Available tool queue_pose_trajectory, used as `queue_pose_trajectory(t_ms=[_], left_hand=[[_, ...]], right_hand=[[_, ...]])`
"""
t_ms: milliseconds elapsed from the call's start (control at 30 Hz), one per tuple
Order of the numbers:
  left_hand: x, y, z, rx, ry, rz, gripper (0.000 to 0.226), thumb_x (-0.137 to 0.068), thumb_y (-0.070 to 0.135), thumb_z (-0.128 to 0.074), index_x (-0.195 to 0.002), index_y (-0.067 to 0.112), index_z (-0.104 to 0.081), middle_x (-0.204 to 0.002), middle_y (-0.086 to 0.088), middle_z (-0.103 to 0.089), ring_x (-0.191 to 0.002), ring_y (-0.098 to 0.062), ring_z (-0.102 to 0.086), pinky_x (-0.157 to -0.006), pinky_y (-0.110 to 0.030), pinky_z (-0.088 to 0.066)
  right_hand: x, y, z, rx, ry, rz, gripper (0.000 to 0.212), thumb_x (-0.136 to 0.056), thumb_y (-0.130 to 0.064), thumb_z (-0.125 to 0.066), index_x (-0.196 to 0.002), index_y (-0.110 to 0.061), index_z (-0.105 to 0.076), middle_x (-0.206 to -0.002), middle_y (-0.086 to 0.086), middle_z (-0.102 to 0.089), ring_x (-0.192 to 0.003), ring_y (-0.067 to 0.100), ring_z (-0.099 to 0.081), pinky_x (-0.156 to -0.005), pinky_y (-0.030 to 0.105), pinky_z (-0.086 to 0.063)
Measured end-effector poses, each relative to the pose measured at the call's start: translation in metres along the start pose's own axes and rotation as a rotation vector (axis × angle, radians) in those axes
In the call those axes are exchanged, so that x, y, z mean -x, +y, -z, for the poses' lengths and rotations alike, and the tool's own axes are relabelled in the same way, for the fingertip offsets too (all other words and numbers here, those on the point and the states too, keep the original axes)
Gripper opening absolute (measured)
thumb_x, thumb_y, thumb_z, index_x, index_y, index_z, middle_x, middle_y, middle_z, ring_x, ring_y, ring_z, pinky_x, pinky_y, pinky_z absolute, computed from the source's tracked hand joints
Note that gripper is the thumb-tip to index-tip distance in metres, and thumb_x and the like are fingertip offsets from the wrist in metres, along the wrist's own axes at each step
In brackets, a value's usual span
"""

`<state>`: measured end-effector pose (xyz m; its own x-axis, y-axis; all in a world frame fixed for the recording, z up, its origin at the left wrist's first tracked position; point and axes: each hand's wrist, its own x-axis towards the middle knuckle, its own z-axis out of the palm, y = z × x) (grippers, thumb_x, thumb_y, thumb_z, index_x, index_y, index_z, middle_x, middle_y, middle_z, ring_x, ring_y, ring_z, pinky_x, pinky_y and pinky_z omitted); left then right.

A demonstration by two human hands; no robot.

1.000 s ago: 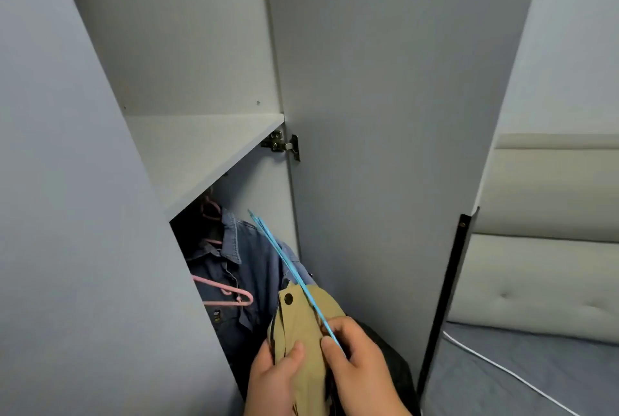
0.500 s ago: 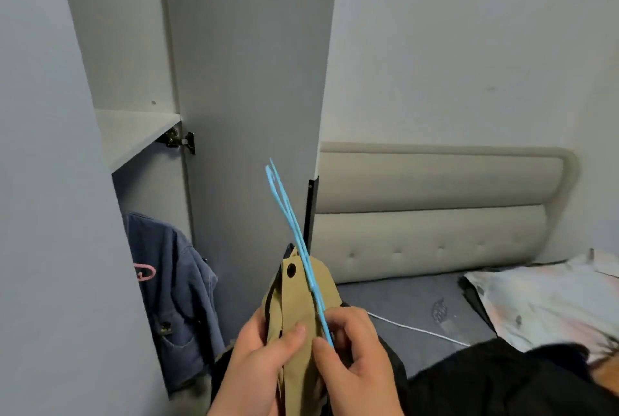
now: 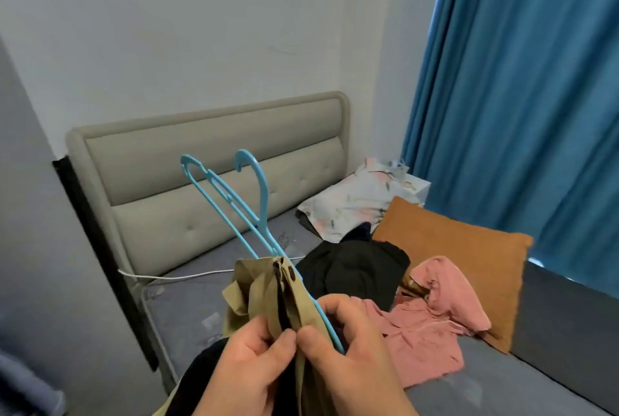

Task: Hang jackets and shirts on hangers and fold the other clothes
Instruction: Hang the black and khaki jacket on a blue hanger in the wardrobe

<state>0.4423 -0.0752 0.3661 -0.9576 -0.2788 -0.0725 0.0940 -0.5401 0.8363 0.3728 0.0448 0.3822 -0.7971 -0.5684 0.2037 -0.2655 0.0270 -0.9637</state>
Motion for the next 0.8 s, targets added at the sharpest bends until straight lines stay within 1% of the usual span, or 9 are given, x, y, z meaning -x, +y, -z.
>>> queue_pose_trajectory(t_ms=[67,167,300,367,433,533,633,733,800], left_hand=[[0.004,-0.021,-0.045,-0.078,-0.063,0.014,0.09,-0.014,0.034,-0.1,-0.095,0.002,-0.076,-0.102,-0.025,-0.07,-0.092,-0.035,-0.071,-0.069,-0.035,-0.058],[0.011,-0.055,-0.108,-0.099,-0.179,0.002,0.085,-0.014,0.033,-0.1,-0.09,0.0,-0.076,-0.103,-0.027,-0.07,-0.091,-0.034,-0.071,-0.065,-0.029,-0.058],[0.02,-0.097,-0.188,-0.022,-0.261,0.019,0.081,-0.013,0.03,-0.099,-0.086,0.002,-0.077,-0.099,-0.028,-0.07,-0.086,-0.035,-0.072,-0.062,-0.033,-0.058],[0.02,-0.109,-0.216,-0.023,-0.263,0.008,0.067,-0.028,0.033,-0.098,-0.085,0.005,-0.078,-0.097,-0.029,-0.07,-0.082,-0.034,-0.072,-0.061,-0.035,-0.059],[0.021,-0.122,-0.248,0.019,-0.28,0.053,0.042,-0.059,0.023,-0.083,-0.093,0.0,-0.074,-0.101,-0.031,-0.068,-0.078,-0.034,-0.072,-0.061,-0.036,-0.06],[0.018,-0.134,-0.285,0.066,-0.348,0.099,0.045,-0.068,0.018,-0.075,-0.108,-0.001,-0.067,-0.104,-0.025,-0.07,-0.081,-0.031,-0.072,-0.059,-0.034,-0.059],[0.007,-0.141,-0.304,0.05,-0.387,0.132,0.028,-0.097,0.01,-0.043,-0.115,0.005,-0.063,-0.103,-0.021,-0.071,-0.079,-0.028,-0.072,-0.059,-0.034,-0.059],[-0.017,-0.145,-0.307,-0.016,-0.379,0.141,0.03,-0.101,0.012,-0.037,-0.113,0.006,-0.064,-0.104,-0.021,-0.07,-0.082,-0.028,-0.071,-0.065,-0.037,-0.061],[-0.033,-0.148,-0.31,-0.072,-0.378,0.136,0.029,-0.101,0.012,-0.038,-0.115,0.004,-0.062,-0.103,-0.021,-0.07,-0.084,-0.028,-0.071,-0.071,-0.037,-0.06]], right_hand=[[0.03,0.001,0.044,-0.006,0.095,-0.008,0.011,-0.076,-0.025,-0.075,-0.078,-0.028,-0.064,-0.071,-0.014,-0.063,-0.067,-0.002,-0.057,-0.066,0.013,-0.045],[0.075,0.003,0.105,-0.046,0.264,-0.052,0.021,-0.068,-0.046,-0.062,-0.08,-0.03,-0.065,-0.078,-0.001,-0.067,-0.076,0.012,-0.061,-0.085,0.028,-0.046],[0.133,0.0,0.187,-0.077,0.493,-0.133,0.019,-0.07,-0.046,-0.057,-0.079,-0.03,-0.064,-0.073,0.0,-0.066,-0.071,0.017,-0.057,-0.07,0.037,-0.046],[0.152,-0.002,0.218,-0.064,0.561,-0.138,0.007,-0.083,-0.033,-0.057,-0.078,-0.031,-0.062,-0.074,-0.003,-0.063,-0.069,0.015,-0.056,-0.066,0.036,-0.044],[0.178,-0.006,0.252,-0.025,0.654,-0.15,0.025,-0.094,-0.015,-0.055,-0.075,-0.031,-0.06,-0.075,-0.004,-0.061,-0.066,0.013,-0.055,-0.063,0.033,-0.043],[0.211,-0.016,0.291,0.07,0.758,-0.183,0.027,-0.095,-0.014,-0.055,-0.075,-0.032,-0.057,-0.068,0.007,-0.061,-0.062,0.017,-0.054,-0.063,0.039,-0.045],[0.24,-0.021,0.325,0.179,0.886,-0.206,0.017,-0.095,-0.014,-0.056,-0.081,-0.025,-0.059,-0.069,0.003,-0.064,-0.059,0.008,-0.056,-0.059,0.026,-0.048],[0.266,-0.024,0.355,0.29,1.027,-0.269,0.011,-0.096,-0.016,-0.056,-0.086,-0.021,-0.06,-0.074,-0.002,-0.066,-0.065,0.006,-0.061,-0.062,0.026,-0.051],[0.285,-0.023,0.373,0.325,1.144,-0.303,0.012,-0.096,-0.014,-0.056,-0.087,-0.02,-0.06,-0.076,-0.001,-0.067,-0.069,0.008,-0.063,-0.059,0.023,-0.048]])
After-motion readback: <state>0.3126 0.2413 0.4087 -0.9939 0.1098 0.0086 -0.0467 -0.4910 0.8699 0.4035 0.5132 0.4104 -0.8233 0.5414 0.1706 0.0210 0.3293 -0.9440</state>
